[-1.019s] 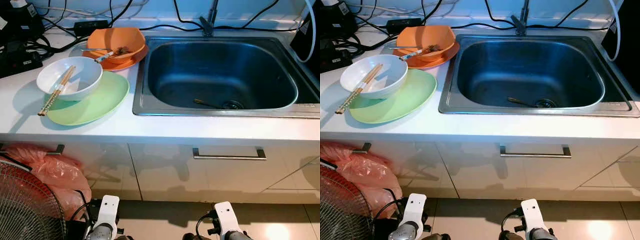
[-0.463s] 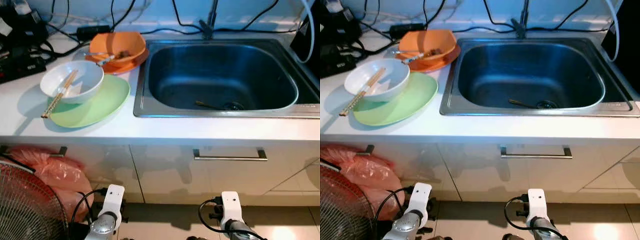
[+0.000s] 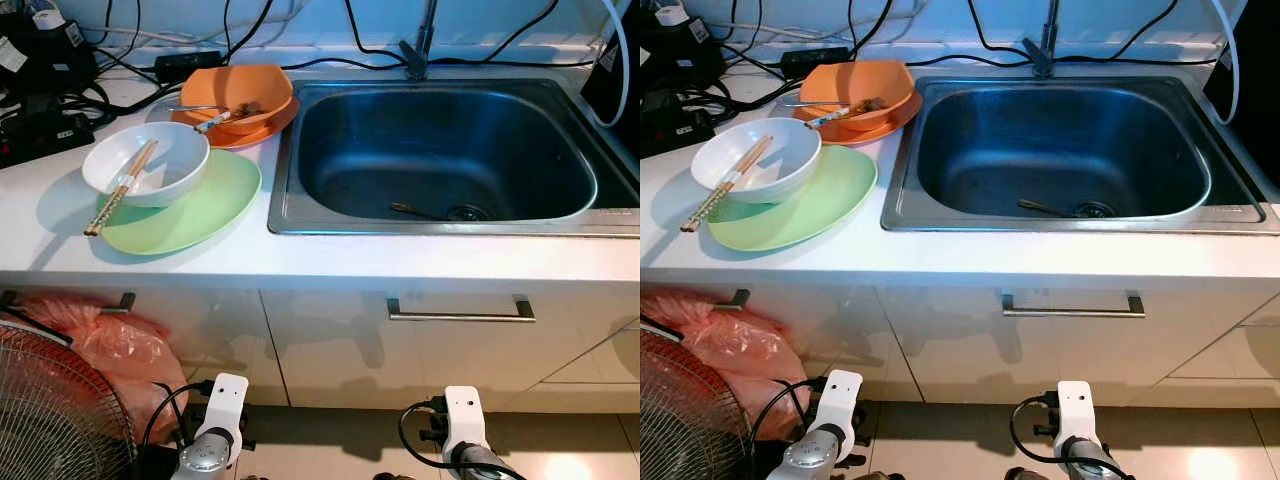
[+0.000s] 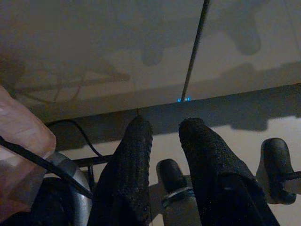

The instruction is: Kitchen organization

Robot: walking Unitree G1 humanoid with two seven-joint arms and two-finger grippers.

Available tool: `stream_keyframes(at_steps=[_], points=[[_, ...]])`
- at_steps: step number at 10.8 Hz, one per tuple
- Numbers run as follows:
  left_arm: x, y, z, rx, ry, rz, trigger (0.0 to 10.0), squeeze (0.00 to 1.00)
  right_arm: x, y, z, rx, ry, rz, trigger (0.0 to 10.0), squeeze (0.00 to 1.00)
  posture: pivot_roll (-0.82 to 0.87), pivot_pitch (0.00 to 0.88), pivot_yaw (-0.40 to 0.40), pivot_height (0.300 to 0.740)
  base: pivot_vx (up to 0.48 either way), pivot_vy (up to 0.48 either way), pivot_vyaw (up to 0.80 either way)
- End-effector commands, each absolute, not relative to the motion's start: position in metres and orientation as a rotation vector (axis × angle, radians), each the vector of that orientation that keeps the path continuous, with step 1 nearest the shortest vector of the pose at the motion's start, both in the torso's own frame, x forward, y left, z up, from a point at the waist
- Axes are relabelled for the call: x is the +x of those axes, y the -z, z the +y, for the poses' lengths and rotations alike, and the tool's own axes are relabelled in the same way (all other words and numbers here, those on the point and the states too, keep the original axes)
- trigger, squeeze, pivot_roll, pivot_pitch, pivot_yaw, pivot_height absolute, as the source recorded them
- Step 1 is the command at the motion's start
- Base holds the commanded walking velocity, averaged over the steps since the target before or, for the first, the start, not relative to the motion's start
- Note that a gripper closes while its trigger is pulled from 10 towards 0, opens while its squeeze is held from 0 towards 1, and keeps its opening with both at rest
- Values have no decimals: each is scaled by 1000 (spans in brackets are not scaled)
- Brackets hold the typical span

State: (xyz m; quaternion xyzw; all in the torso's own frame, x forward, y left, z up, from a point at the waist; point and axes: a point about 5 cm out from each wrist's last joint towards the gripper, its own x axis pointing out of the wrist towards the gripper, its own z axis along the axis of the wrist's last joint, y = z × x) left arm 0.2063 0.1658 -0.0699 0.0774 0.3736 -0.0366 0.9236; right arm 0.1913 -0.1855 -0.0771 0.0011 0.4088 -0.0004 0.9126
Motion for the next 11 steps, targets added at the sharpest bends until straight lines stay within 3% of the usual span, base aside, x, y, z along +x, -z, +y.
stream_keyframes(at_steps=[1,7,10,11], points=[[200,73,168,152,67,789,10000,0,186,80,-187,14,15,862,10000,0,-24,105,35,740,0,0,0],[198,72,177,158,-5,742,10000,0,187,80,-188,3,10,867,10000,0,-16,109,32,740,0,0,0],[221,42,197,401,-154,449,10000,0,183,81,-189,6,14,874,10000,0,-5,116,37,740,0,0,0],[219,32,217,600,-265,369,9294,0,183,81,-188,2,6,877,10000,0,-5,116,37,740,0,0,0]])
